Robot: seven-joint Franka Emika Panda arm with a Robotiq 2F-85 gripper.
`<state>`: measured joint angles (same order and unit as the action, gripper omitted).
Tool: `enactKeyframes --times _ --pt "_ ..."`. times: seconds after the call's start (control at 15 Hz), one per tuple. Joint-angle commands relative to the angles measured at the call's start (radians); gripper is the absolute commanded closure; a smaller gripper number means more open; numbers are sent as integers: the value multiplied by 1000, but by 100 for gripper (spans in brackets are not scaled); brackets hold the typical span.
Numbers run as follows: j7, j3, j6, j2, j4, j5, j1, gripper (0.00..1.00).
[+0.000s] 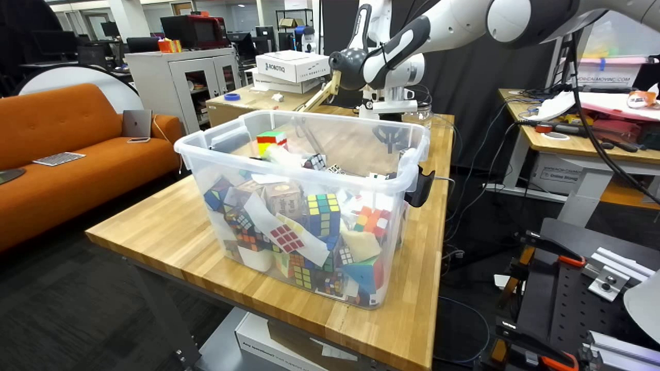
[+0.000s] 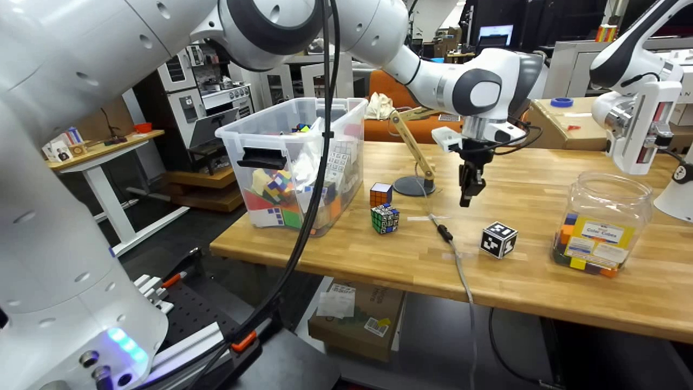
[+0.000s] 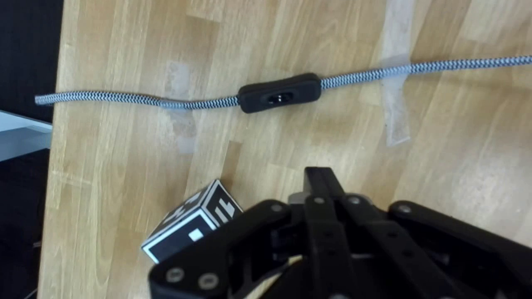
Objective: Pick a cube from the jar and place it on the table then turn off the lamp
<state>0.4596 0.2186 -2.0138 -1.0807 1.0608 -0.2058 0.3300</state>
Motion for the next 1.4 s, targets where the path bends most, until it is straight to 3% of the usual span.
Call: enactKeyframes --times 0.0,0.73,1.33 --pt "-4 -6 -78 110 138 -19 -15 100" --pt "12 9 -348 496 685 -16 -117 100" --pt "114 14 -558 842 1156 -39 -167 100"
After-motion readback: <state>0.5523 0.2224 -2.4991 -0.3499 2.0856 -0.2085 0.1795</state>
